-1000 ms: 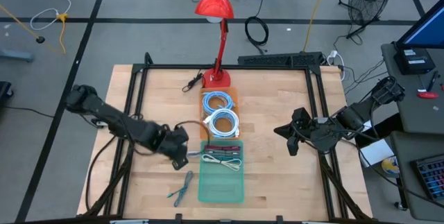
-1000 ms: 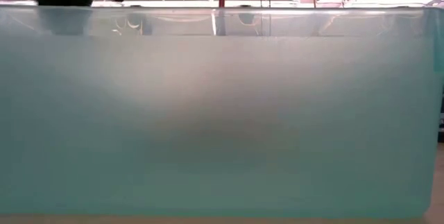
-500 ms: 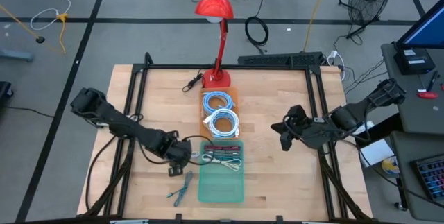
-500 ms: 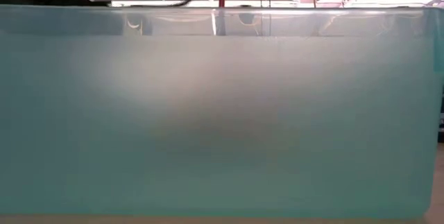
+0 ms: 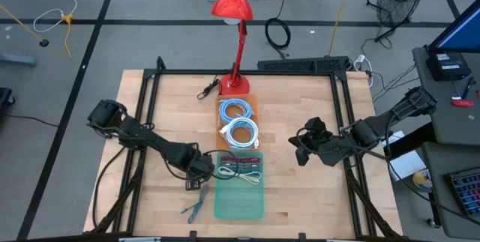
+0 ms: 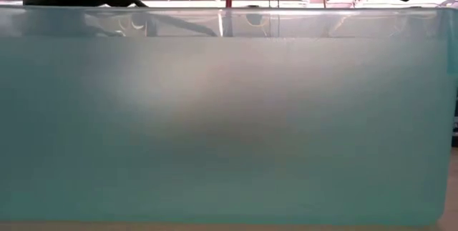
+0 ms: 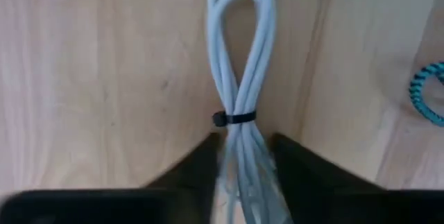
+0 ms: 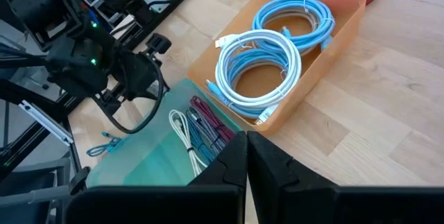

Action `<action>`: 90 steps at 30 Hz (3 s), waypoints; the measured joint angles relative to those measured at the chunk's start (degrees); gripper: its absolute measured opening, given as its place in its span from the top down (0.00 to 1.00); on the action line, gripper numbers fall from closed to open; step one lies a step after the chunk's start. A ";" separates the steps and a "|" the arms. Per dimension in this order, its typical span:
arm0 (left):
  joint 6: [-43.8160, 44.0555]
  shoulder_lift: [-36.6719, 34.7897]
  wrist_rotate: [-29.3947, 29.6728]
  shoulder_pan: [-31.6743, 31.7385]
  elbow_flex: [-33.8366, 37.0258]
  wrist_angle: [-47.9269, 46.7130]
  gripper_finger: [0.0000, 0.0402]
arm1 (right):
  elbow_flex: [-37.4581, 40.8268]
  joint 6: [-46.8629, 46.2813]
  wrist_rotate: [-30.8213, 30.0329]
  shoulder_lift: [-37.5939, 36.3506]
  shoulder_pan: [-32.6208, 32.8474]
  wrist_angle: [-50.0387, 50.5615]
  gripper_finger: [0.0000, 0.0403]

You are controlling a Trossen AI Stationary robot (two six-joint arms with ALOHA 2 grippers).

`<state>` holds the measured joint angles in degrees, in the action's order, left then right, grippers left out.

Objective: Sort cables
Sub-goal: Put the white charger cable into the blue bin

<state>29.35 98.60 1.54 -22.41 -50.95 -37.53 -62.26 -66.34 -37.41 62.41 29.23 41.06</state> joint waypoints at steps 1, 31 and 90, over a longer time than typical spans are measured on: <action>0.62 0.00 -0.02 0.04 -0.01 -0.08 0.73 | 0.00 -0.08 0.00 0.00 0.00 0.04 1.00; 7.53 -6.09 -13.79 -3.06 -23.41 10.63 0.97 | 0.00 1.07 -0.09 -0.02 -3.30 -0.07 1.00; 1.33 21.45 -25.57 2.52 -36.89 -1.34 0.97 | 0.00 12.77 7.50 0.00 -4.64 -0.34 1.00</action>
<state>30.68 120.05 -24.03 -19.90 -87.83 -38.87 -62.26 -53.57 -29.91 62.41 24.59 40.71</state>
